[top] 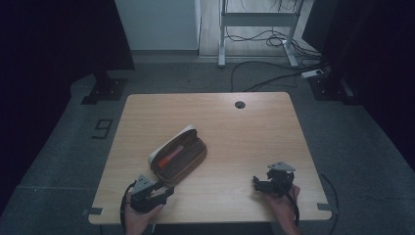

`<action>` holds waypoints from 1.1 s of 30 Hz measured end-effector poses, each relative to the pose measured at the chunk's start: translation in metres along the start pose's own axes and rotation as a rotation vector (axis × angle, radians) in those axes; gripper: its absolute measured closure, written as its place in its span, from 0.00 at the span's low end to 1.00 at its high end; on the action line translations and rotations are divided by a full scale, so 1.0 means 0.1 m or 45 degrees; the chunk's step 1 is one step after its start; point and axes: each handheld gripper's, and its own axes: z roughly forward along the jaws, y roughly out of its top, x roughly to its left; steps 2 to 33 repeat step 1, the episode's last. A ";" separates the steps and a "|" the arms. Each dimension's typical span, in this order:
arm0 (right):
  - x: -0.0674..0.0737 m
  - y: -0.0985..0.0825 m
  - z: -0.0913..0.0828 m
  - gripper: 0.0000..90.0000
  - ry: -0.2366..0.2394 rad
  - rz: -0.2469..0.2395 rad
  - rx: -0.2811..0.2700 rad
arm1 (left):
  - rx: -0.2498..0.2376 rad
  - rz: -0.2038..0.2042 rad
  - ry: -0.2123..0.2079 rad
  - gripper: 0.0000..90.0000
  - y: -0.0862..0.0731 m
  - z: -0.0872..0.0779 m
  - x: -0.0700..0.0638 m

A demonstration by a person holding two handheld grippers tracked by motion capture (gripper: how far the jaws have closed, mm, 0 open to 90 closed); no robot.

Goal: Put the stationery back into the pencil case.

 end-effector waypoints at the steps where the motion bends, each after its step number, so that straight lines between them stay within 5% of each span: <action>1: 0.00 0.00 0.00 0.02 0.000 -0.001 0.001 | -0.006 -0.004 0.000 0.52 0.00 0.00 0.01; 33: 0.00 0.00 0.00 0.02 0.000 -0.001 0.001 | -0.006 -0.004 0.000 0.52 0.00 0.00 0.01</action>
